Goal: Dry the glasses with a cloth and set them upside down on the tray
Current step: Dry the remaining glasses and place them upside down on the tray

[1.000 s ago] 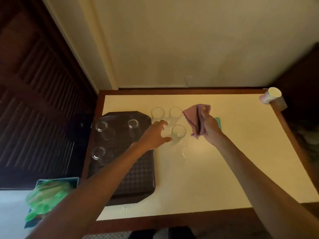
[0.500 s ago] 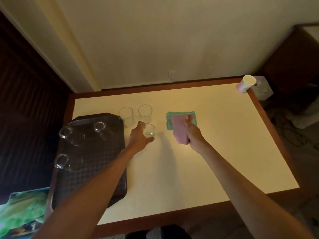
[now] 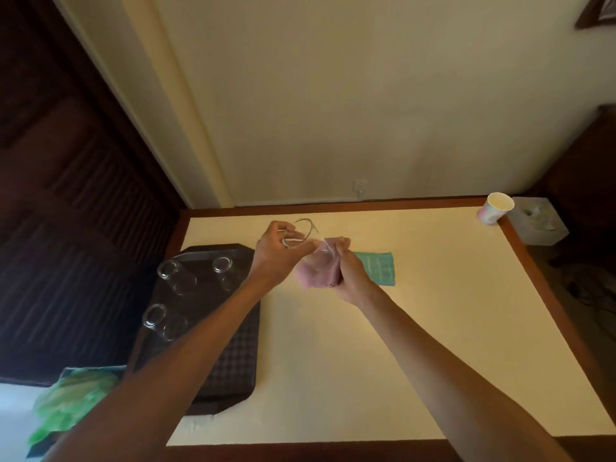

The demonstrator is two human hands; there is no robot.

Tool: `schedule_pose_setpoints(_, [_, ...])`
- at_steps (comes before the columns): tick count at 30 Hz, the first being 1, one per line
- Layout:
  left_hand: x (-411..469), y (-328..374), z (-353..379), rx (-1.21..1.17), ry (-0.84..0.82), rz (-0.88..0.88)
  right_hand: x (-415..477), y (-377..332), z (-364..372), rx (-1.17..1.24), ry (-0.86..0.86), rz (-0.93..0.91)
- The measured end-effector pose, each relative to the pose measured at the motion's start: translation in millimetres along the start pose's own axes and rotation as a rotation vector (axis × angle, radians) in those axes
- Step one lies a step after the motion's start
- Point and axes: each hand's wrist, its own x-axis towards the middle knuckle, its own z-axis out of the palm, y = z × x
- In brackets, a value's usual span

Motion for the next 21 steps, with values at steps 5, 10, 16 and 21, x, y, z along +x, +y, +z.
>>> schedule_pose_setpoints(5, [-2,17,-8,0.055,0.043,0.058,-4,-13,11,-0.053,-0.016,-0.066])
schedule_pose_setpoints(10, [7,23,-28,0.106,0.120,0.068,-11,-13,2,0.011,0.019,-0.032])
schedule_pose_setpoints(16, [15,23,-48,-0.157,0.132,-0.072,-11,-39,5,-0.081,0.084,-0.102])
schedule_pose_setpoints(21, [11,40,-35,-0.483,0.011,-0.193,4,-45,26,-0.291,-0.151,-0.268])
